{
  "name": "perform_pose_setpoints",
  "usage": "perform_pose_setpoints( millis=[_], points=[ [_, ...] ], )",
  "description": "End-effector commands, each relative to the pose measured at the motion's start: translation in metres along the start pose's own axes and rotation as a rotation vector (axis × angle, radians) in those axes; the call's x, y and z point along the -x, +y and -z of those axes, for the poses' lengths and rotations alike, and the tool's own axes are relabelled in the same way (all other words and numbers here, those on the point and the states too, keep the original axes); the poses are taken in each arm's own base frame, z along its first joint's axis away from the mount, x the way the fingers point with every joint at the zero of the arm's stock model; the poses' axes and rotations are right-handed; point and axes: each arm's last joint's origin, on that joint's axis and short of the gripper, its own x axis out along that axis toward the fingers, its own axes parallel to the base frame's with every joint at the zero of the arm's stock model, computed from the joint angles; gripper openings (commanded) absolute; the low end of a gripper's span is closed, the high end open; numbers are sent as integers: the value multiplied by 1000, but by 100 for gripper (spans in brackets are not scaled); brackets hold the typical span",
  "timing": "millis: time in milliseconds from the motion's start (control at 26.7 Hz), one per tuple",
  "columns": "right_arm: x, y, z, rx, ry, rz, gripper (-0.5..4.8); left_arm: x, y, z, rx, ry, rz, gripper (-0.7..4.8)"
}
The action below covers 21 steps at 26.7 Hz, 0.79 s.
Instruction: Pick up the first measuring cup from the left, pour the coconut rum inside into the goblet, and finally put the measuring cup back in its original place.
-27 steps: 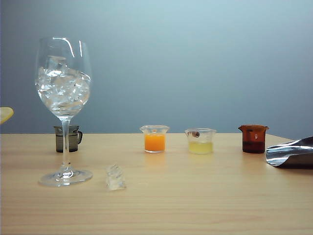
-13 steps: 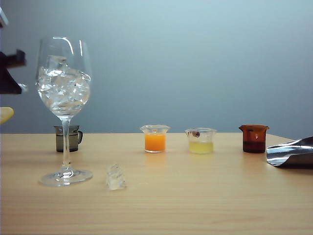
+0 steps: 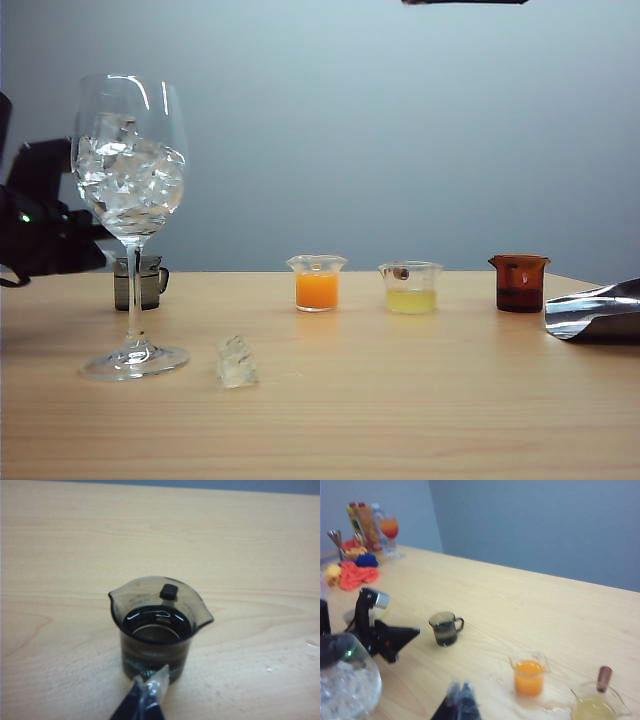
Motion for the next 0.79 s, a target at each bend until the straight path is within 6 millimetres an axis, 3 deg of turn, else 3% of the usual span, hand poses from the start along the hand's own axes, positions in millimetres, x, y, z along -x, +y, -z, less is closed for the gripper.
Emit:
perform_pose_setpoints(
  millis=[37,112,187,411,523,785],
  points=[
    [-1,0,0,37,8,3,-9,-19,0,1,-5,-5,36,147],
    [-3,0,2,37,18,4,-9,-27,1,3,-4,1,34,242],
    [-6,-1,4,37,29,5,-9,-30,2,6,-3,9,30,291],
    [-9,-1,8,37,48,8,-9,-33,2,10,-3,15,30,314],
    [-11,-2,10,37,57,10,-9,-40,3,7,-5,-10,31,456],
    [-11,-2,12,67,76,10,-9,-71,5,8,8,-25,32,468]
  ],
)
